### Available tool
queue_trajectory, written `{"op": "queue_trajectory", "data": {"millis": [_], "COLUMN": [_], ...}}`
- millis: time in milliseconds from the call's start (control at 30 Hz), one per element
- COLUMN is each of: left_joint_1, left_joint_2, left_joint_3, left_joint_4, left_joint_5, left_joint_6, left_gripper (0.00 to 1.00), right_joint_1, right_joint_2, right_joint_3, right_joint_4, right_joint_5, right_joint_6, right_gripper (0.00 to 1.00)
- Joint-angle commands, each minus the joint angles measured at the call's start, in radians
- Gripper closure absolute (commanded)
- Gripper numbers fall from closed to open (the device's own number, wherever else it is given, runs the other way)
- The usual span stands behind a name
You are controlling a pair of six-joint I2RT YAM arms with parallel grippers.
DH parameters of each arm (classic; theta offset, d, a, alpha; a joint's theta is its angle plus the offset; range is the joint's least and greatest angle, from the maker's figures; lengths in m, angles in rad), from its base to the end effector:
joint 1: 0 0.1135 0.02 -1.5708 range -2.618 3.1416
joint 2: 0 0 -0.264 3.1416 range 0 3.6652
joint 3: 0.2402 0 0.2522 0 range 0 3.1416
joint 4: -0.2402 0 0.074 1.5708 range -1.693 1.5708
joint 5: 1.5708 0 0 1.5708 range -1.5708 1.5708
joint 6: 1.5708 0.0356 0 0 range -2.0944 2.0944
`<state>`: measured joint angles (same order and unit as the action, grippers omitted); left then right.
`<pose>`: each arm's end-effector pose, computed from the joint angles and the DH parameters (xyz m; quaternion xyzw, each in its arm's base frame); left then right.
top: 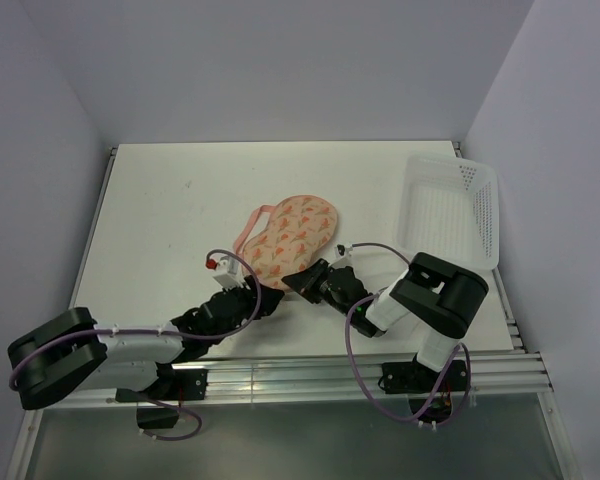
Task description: Place the bra in the laundry bag and zip it closed
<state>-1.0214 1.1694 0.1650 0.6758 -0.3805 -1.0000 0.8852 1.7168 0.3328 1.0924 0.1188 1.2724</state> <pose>0.1158 -0.1639 0.1475 -0.1015 0.7997 -0.4024 0.4339 0.1727 0.2045 0.1137 0.1889 0.7791 0.5027 0.3234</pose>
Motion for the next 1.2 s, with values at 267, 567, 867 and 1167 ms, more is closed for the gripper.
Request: {"op": "queue_trajectory", "data": {"millis": [267,567,867,1167], "left_joint_1": [-0.028,-0.028,-0.028,-0.026], "left_joint_2": [0.13,0.085,0.067,-0.023], "left_joint_3": [0.062,0.065,0.073,0.039], "left_joint_4": [0.07,0.028,-0.015,-0.094], "left_joint_5": [0.0,-0.049,-0.083,-0.146], "left_joint_6": [0.001,0.02,0.03,0.02], "left_gripper": [0.66,0.67,0.97,1.0], "right_joint_1": [-0.011,-0.011,-0.011,-0.017], "right_joint_2": [-0.008,0.009,0.012,0.0], "right_joint_3": [-0.014,-0.015,-0.031,-0.055], "right_joint_4": [0.061,0.087,0.103,0.11], "right_joint_5": [0.021,0.004,0.001,0.002], "right_joint_6": [-0.028,-0.021,-0.021,-0.031], "right_gripper": [0.89,0.9,0.92,0.94]}}
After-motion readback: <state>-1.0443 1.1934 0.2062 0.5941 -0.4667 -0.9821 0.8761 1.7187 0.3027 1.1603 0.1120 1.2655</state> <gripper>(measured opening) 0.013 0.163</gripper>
